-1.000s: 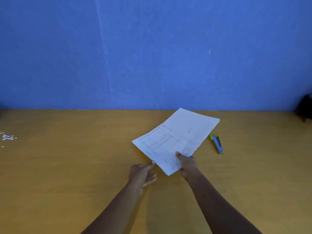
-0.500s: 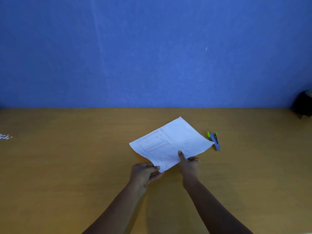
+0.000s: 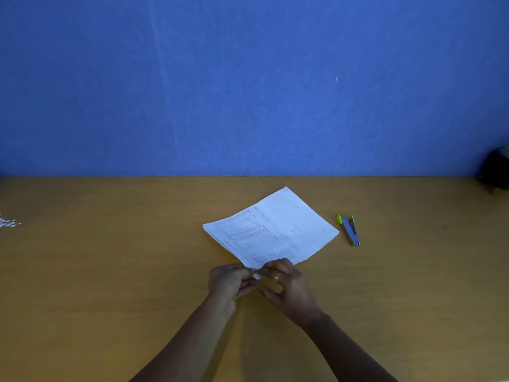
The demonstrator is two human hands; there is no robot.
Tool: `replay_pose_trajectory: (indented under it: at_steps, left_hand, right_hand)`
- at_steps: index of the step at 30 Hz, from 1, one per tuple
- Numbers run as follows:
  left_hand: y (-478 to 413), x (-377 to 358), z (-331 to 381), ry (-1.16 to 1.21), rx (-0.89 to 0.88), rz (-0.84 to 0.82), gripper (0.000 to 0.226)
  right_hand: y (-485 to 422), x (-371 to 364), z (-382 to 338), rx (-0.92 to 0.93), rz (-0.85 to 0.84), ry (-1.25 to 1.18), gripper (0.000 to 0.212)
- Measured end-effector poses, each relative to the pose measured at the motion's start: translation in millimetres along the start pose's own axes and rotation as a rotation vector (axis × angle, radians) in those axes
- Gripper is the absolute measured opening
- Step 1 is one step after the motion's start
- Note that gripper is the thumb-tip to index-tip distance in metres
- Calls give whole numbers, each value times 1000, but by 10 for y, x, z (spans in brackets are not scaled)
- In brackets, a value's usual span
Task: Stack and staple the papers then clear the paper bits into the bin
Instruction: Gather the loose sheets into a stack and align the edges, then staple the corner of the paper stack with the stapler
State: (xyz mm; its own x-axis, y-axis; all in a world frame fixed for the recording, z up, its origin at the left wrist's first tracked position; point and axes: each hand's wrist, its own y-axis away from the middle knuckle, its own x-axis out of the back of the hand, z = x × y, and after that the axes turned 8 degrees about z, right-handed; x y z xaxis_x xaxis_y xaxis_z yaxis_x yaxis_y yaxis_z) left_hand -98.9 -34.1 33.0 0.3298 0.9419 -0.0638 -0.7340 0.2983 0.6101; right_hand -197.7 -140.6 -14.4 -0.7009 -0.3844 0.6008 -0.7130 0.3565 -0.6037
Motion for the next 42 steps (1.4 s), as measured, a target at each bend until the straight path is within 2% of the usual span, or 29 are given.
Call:
replay_pose_trajectory:
  at_steps: [9,13,17,21,29,36,38,40,42]
  left_hand:
    - [4,-26,9,17,33,16,7]
    - [-9,-31,11,34,68,21,8]
    - [-24,-43,17,36,98,21,6]
    - [-63,-42,21,9,124,1,7]
    - [-178,-93,41,10,182,7,10]
    - [-231,-217,26,62,161,70,8]
    - [-264,-245,16,69,131,87,8]
    - [-291,-264,6,71,107,103,6]
    - [-303,-268,-3,74,102,114,4]
  right_hand:
    - [-9,-6,5,109,21,96,18]
    - [-32,10,8,134,-7,118,22]
    - [-48,16,-3,150,-18,94,36]
    - [-71,16,50,162,-84,93,11]
    - [-90,22,248,252,-167,115,22]
    - [-122,55,418,241,-220,148,24]
    - [-135,80,530,106,-195,146,21]
    - [-200,147,675,-189,-136,115,22]
    - [-284,224,842,-365,-73,217,25]
